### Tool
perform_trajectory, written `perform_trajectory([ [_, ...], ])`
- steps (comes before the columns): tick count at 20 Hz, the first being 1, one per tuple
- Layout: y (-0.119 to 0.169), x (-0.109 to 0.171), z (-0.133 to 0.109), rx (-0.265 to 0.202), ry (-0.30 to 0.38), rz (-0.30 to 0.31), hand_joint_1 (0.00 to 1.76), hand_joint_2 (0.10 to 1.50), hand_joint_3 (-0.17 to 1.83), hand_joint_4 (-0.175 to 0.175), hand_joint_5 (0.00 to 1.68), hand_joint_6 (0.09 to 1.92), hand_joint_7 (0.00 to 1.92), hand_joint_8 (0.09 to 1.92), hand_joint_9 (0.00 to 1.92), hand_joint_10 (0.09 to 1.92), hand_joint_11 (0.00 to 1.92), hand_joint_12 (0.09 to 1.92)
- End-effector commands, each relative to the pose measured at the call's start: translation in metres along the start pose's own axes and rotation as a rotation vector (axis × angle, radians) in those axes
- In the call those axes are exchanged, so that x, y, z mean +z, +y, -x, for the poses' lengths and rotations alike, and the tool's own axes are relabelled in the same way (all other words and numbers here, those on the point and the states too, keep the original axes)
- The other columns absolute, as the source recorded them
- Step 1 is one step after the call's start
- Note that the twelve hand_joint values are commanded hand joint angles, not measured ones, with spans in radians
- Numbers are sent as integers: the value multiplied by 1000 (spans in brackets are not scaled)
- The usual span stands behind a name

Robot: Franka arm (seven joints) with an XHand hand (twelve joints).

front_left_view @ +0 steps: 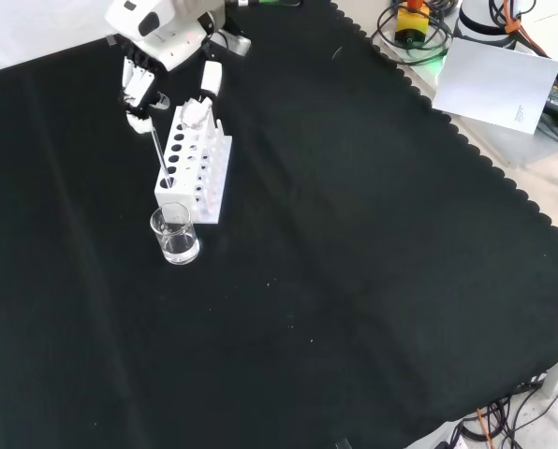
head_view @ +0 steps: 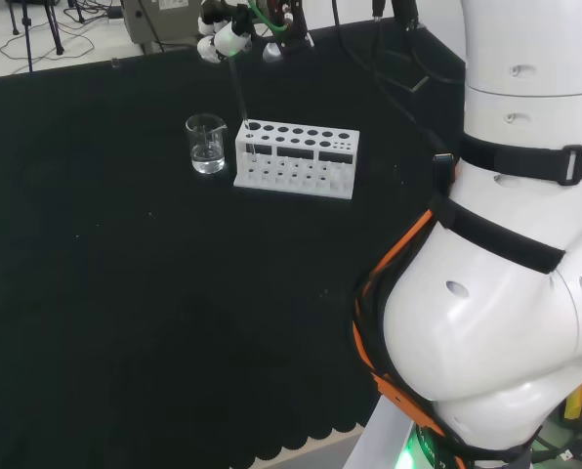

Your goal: Take the glass rod from the white test tube rack.

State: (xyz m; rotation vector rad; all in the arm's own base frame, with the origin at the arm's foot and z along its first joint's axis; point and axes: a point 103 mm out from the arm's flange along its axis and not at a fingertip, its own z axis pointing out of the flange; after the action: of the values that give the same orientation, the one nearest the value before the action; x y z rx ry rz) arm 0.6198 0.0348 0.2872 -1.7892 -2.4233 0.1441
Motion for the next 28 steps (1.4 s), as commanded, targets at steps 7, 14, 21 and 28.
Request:
perform_trajectory([
  [7,10,10,28,18,17,-34,687,941,509,-175,383,740,838,1052,1221,936,938,1263],
  [14,13,9,33,39,-3,-46,686,939,511,-175,370,766,829,1063,1218,958,935,1274],
  [21,17,22,41,40,0,-72,686,937,513,-175,386,782,850,1066,1247,974,895,1293],
  [28,24,34,36,31,-17,-85,686,935,516,-175,424,809,900,1071,1279,1000,814,1326],
])
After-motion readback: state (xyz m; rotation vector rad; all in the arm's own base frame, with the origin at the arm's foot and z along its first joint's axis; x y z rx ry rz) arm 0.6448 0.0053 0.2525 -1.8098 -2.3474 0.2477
